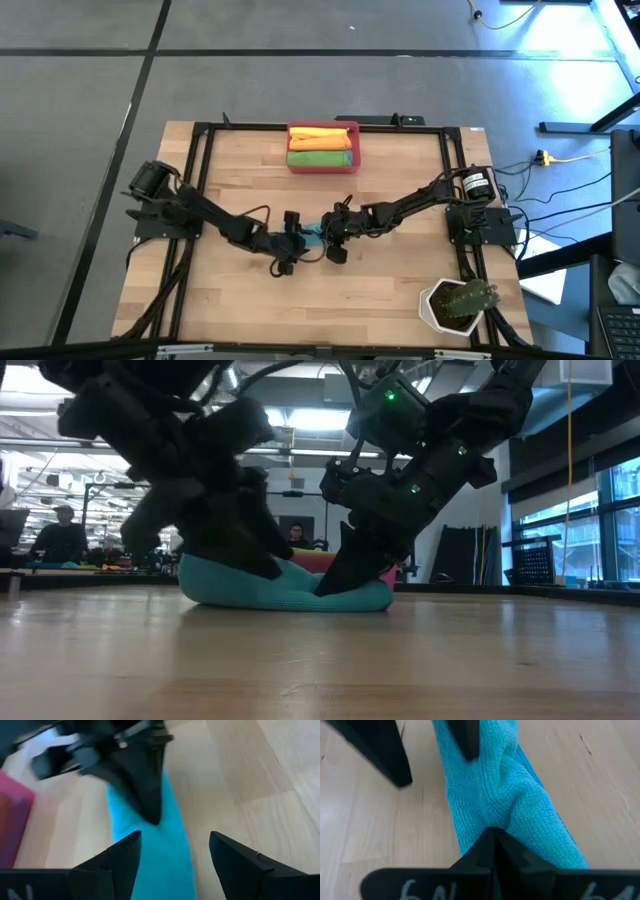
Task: Roll microfiber towels into tight, uniform cylinder then place into a basket
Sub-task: Put the blue microfiber towel into the red bin
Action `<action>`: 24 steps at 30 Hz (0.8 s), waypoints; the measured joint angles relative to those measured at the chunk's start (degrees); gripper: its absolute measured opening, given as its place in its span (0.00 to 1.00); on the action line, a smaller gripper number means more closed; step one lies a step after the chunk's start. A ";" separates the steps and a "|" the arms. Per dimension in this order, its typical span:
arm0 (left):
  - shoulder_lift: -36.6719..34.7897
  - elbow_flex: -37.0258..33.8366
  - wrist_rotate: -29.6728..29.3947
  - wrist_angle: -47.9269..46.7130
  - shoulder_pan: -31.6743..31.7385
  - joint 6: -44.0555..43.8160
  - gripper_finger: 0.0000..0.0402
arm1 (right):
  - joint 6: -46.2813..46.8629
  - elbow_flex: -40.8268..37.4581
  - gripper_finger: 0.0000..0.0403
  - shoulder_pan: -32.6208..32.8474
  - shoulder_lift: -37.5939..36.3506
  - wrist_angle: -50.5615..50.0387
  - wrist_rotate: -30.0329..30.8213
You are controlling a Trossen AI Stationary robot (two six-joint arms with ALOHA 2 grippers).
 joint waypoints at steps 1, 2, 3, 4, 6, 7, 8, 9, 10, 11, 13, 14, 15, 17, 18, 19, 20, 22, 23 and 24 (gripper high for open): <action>1.04 1.15 0.00 -0.77 0.00 0.62 0.56 | 0.00 0.00 0.03 0.01 0.00 0.00 -0.01; 2.02 2.27 0.03 -1.84 0.10 1.17 0.56 | 0.00 0.00 0.03 0.01 0.00 0.00 -0.05; 3.21 3.63 0.05 -3.60 0.31 1.25 0.56 | 0.00 0.00 0.03 0.01 0.00 0.02 -0.09; 4.36 4.81 0.01 -5.43 0.59 1.25 0.56 | 0.02 0.00 0.03 0.01 0.00 0.02 -0.10; 6.45 6.71 -0.71 -9.42 1.09 1.20 0.56 | 0.04 -0.02 0.03 0.02 0.00 0.02 -0.17; 7.37 7.70 -1.49 -10.62 1.27 1.01 0.56 | 0.04 -0.01 0.03 0.04 0.00 0.02 -0.21; 8.01 8.64 -2.32 -11.80 1.29 0.99 0.56 | 0.04 -0.02 0.03 0.04 0.00 0.02 -0.22; 8.54 9.40 -3.25 -13.03 1.25 0.71 0.56 | 0.04 -0.02 0.03 0.04 0.00 0.02 -0.21; 8.97 10.09 -4.05 -14.10 1.25 0.64 0.56 | 0.04 -0.02 0.03 0.04 0.00 0.02 -0.22; 9.39 10.84 -5.03 -15.01 1.23 0.62 0.56 | 0.04 -0.02 0.03 0.02 0.00 0.02 -0.32; 9.75 12.00 -7.62 -16.88 0.92 0.70 0.56 | 0.09 -0.02 0.03 0.01 0.00 0.02 -0.61; 9.89 12.43 -9.58 -17.83 0.82 1.16 0.56 | 0.09 -0.02 0.03 0.01 0.00 0.03 -0.62; 9.99 12.75 -11.22 -18.66 0.74 1.81 0.56 | 0.10 -0.02 0.03 0.01 0.00 0.05 -0.61; 10.02 13.60 -14.13 -20.11 0.28 2.96 0.56 | 0.22 -0.02 0.03 -0.03 0.00 0.04 -0.63; 9.98 13.94 -14.78 -20.99 0.22 3.13 0.56 | 0.22 -0.02 0.03 -0.01 0.00 0.04 -0.59; 9.96 14.00 -15.07 -21.96 0.16 2.95 0.56 | 0.22 -0.02 0.03 -0.01 0.00 0.07 -0.59; 10.08 14.00 -15.05 -23.00 0.28 2.48 0.56 | 0.24 -0.02 0.03 -0.01 0.00 0.07 -0.61; 10.94 14.00 -15.14 -23.92 0.78 1.21 0.56 | 0.56 -0.02 0.03 -0.01 0.00 0.07 -0.61; 11.31 14.11 -15.25 -24.03 0.89 1.14 0.56 | 0.72 -0.02 0.03 -0.01 0.00 0.07 -0.66; 11.96 14.17 -15.85 -23.82 0.92 1.15 0.56 | 0.91 -0.02 0.03 -0.01 0.00 0.07 -0.86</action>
